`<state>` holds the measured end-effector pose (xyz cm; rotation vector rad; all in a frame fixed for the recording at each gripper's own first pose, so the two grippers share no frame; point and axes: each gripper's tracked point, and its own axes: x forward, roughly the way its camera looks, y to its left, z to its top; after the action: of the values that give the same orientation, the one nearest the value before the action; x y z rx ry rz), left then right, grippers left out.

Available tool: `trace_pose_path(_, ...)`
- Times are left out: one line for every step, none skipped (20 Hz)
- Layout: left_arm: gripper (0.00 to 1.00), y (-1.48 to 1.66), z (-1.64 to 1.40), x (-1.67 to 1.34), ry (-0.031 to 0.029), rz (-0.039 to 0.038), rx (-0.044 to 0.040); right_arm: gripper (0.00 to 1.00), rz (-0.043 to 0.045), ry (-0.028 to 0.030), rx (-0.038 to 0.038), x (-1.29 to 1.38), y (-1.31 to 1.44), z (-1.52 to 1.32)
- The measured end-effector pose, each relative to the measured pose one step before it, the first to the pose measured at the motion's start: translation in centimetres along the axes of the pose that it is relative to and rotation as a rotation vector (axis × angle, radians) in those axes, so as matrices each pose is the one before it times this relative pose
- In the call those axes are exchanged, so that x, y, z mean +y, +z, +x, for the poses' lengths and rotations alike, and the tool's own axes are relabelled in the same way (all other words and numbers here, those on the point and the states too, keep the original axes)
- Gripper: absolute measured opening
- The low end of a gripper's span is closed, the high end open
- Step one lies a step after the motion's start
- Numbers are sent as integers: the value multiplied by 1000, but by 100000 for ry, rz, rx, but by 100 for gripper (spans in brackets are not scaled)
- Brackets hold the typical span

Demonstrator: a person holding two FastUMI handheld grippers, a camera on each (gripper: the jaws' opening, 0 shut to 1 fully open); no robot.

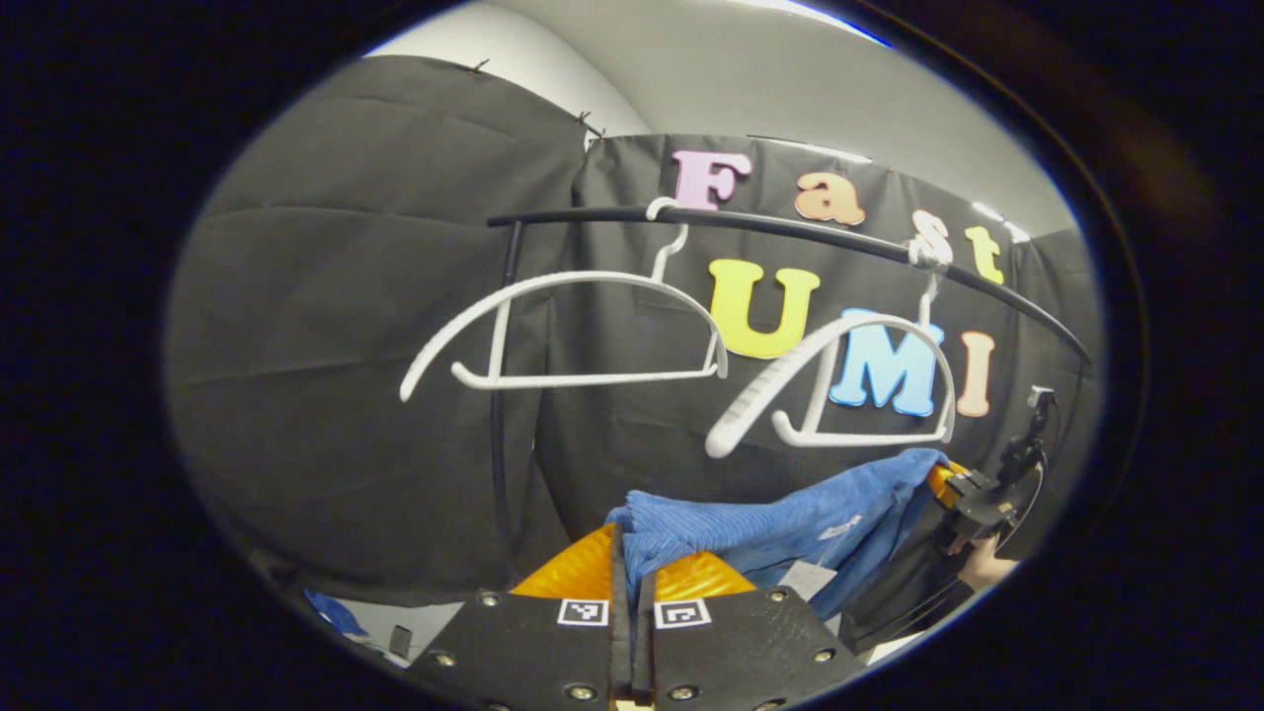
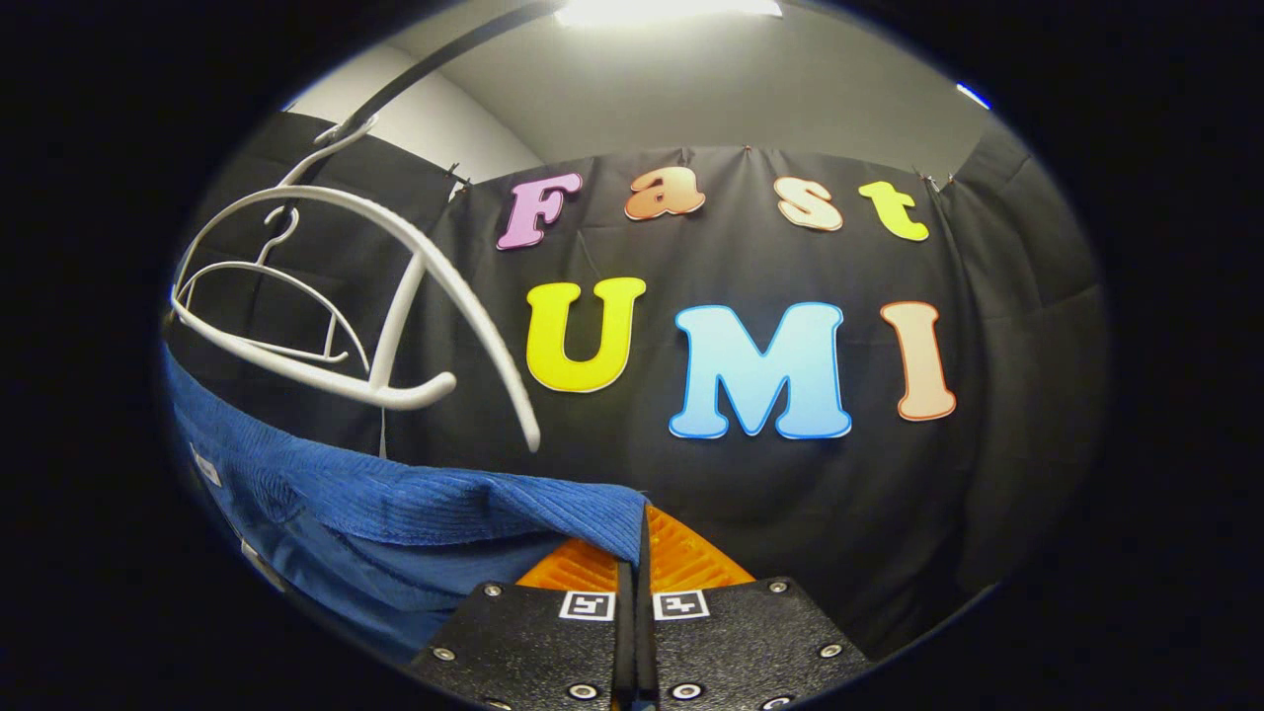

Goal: Grasp the clothes on the hanger with both hands and then place them into the laundry hamper below.

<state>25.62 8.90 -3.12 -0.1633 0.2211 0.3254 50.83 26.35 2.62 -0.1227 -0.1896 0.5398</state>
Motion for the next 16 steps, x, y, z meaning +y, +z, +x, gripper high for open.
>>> trace_pose_path(2,-242,-65,-78,347,-937,-227,0,529,-271,1979,-31,-726,-801)
trace_pose_path(2,-594,-755,-101,817,-630,260,0,1500,376,2363,119,-706,-887)
trace_pose_path(2,-660,-980,204,2145,138,1177,0,1980,605,2529,290,-719,-914)
trace_pose_path(2,-716,-1441,224,1561,469,236,0,1433,331,2297,179,-578,-913)
trace_pose_path(2,-266,-1199,-78,441,-149,-593,0,378,-235,2114,85,-480,-1050)
trace_pose_path(2,-294,-1051,-211,-268,-1094,-570,0,-276,-805,2323,-77,-521,-1110)
trace_pose_path(2,-317,-1025,69,-705,-1263,85,0,-314,-693,2398,163,-536,-1016)
trace_pose_path(2,-637,-1131,453,-498,-534,340,0,-288,-310,2126,162,-436,-1183)
trace_pose_path(2,-675,-1070,485,-579,333,484,0,-308,-607,2224,104,-414,-1194)
trace_pose_path(2,-806,-966,335,-540,552,839,0,180,-759,2512,59,-516,-1322)
trace_pose_path(2,-698,-966,509,-720,736,1194,0,342,-830,2006,178,-479,-1475)
trace_pose_path(2,-616,-724,674,-523,379,344,0,-168,-1151,1306,103,-419,-1517)
trace_pose_path(2,-671,-656,481,-2025,82,534,0,-569,-1638,974,7,-278,-1584)
trace_pose_path(2,-969,-871,313,-2063,-466,1777,0,-518,-1959,1035,-42,-409,-1588)
trace_pose_path(2,-980,-478,484,-1893,-465,2177,0,697,-2169,1969,71,-794,-1569)
trace_pose_path(2,-1062,-321,824,-1432,-222,2087,0,2156,-1725,2434,172,-781,-1588)
